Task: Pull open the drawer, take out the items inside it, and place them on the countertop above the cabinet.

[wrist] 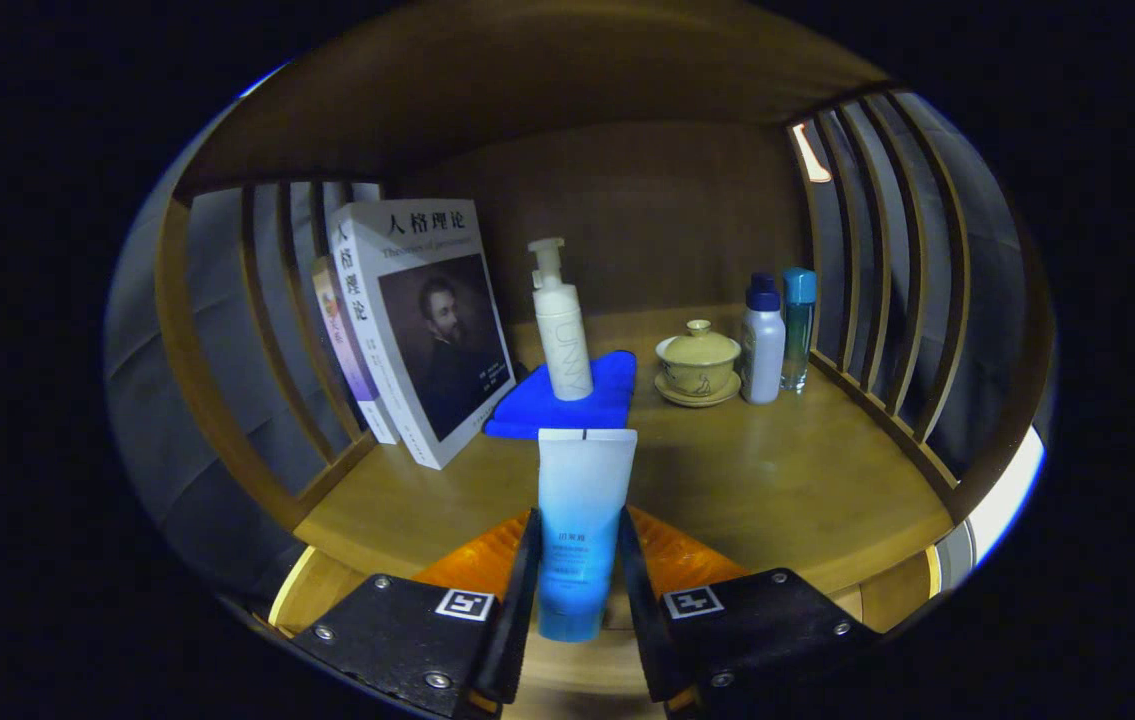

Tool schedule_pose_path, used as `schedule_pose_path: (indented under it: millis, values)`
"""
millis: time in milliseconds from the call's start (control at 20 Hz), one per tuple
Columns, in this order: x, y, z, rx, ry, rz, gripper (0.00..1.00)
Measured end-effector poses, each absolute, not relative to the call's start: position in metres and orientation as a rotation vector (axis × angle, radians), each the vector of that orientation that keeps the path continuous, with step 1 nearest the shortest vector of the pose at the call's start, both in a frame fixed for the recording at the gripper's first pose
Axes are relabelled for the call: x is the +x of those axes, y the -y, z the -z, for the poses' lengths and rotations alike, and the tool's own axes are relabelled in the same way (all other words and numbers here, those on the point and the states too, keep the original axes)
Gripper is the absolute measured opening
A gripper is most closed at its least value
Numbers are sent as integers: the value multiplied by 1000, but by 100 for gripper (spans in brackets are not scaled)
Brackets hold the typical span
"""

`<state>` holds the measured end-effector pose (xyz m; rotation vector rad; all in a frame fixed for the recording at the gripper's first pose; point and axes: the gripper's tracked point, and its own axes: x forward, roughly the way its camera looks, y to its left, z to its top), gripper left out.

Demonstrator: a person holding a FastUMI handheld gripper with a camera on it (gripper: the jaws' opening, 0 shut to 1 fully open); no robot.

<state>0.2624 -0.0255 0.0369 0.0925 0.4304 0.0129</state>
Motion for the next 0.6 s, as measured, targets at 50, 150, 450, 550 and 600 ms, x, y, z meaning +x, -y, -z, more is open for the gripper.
schedule_pose_path:
  millis: [50, 150, 450, 550, 600]
  values:
    - [266, 29, -36, 87, -430, 3, 49]
    - [270, 27, -36, 87, -422, 6, 51]
    - [251, 32, -39, 35, -397, 32, 86]
    - [240, 30, -46, 27, -363, 26, 94]
    - [234, 29, -51, 25, -343, 24, 94]
